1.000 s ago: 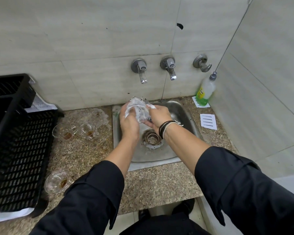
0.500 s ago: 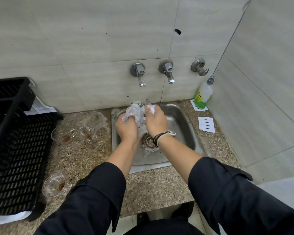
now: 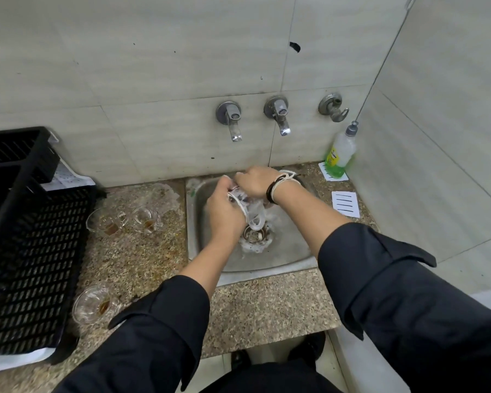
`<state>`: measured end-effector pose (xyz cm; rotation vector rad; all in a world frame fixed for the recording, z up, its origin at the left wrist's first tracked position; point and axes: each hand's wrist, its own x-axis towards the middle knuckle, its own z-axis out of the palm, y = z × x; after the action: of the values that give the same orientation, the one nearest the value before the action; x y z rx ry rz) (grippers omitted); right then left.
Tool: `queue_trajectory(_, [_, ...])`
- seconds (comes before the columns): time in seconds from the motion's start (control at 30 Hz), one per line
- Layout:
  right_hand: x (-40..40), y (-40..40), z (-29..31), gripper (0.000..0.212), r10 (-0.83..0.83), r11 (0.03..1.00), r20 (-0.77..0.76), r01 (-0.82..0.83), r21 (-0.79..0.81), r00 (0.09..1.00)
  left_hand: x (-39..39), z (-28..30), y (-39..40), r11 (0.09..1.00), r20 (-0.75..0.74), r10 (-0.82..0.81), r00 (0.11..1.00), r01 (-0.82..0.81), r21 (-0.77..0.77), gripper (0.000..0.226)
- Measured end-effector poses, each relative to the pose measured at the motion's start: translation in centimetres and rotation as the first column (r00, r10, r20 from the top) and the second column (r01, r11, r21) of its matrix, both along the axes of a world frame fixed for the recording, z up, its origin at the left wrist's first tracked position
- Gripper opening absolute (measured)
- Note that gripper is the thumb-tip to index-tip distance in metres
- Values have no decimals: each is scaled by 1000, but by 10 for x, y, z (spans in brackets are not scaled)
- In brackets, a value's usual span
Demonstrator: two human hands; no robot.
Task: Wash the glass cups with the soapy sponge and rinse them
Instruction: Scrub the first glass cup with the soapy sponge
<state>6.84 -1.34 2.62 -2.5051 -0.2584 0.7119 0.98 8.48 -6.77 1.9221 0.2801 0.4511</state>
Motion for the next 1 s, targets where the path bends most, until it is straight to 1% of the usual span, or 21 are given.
queue_trajectory(0.07, [2, -6, 5, 40, -97, 993, -218, 108, 39, 971, -6, 0, -3, 978, 56, -30, 998, 17, 210, 40])
queue_trajectory(0.13, [5, -10, 6, 41, -91, 996, -252, 91, -12, 963, -12, 11, -6, 965, 145, -79, 986, 39, 259, 40])
queue_trajectory(0.23, [3, -10, 11, 37, -38, 997, -170, 27, -67, 985, -14, 17, -10, 949, 208, -132, 969, 63, 309, 32])
queue_trajectory(0.33, [-2, -6, 18, 25, 125, 956, -81, -142, -255, 989, -15, 10, -10, 898, 215, -186, 959, 78, 433, 35])
queue_trajectory(0.37, [-1, -6, 15, 25, 171, 933, -22, -169, -317, 985, -15, 7, -8, 871, 202, -210, 957, 90, 483, 37])
queue_trajectory(0.4, [2, -8, 10, 33, 181, 920, 11, -166, -355, 983, -14, 3, -5, 848, 188, -223, 957, 95, 522, 38])
queue_trajectory(0.47, [0, -10, 6, 47, 160, 925, 62, -128, -358, 985, -15, -2, 0, 841, 172, -192, 966, 71, 537, 36])
queue_trajectory(0.5, [1, -12, 2, 50, 132, 942, 94, -95, -322, 987, -15, -3, 3, 855, 158, -157, 975, 54, 517, 35])
queue_trajectory(0.57, [2, -16, -4, 52, 30, 982, 135, -5, -186, 990, -12, -7, 10, 897, 110, -73, 991, 17, 442, 34])
queue_trajectory(0.63, [1, -20, -12, 50, -85, 995, 60, 81, 58, 995, -6, -11, 17, 935, 39, -5, 999, -9, 356, 32])
queue_trajectory(0.67, [0, -20, -19, 46, -153, 963, -48, 160, 215, 987, -2, -12, 22, 956, -1, 15, 1000, -14, 294, 30])
queue_trajectory(0.7, [-2, -22, -25, 42, -199, 899, -162, 246, 363, 967, 0, -10, 25, 968, -33, 18, 999, -10, 249, 27])
queue_trajectory(0.73, [-3, -24, -32, 39, -227, 826, -235, 315, 468, 945, 4, -7, 29, 974, -44, 40, 998, -29, 226, 25])
queue_trajectory(0.77, [-4, -27, -37, 34, -230, 754, -280, 352, 555, 932, 7, -1, 30, 980, -47, 98, 994, -88, 177, 26])
queue_trajectory(0.8, [-6, -31, -39, 28, -227, 714, -278, 353, 605, 934, 8, 6, 29, 983, -28, 150, 988, -146, 109, 30])
queue_trajectory(0.83, [-7, -35, -42, 23, -229, 687, -267, 350, 637, 936, 8, 12, 27, 987, -49, 160, 986, -160, 13, 34])
queue_trajectory(0.87, [-6, -36, -43, 23, -265, 683, -240, 357, 637, 934, 8, 17, 23, 988, -51, 153, 987, -154, -31, 34])
queue_trajectory(0.9, [-4, -36, -42, 24, -310, 684, -215, 374, 627, 926, 7, 17, 18, 993, -27, 112, 993, -113, -18, 33])
queue_trajectory(0.93, [-3, -37, -40, 31, -357, 695, -182, 391, 604, 916, 7, 16, 16, 994, -39, 110, 993, -109, 25, 34])
queue_trajectory(0.97, [-1, -37, -40, 42, -373, 701, -143, 379, 604, 917, 9, 13, 17, 991, -57, 129, 990, -126, 53, 36])
queue_trajectory(1.0, [-1, -39, -41, 47, -361, 718, -107, 350, 602, 926, 11, 14, 18, 986, -78, 157, 985, -152, 69, 40])
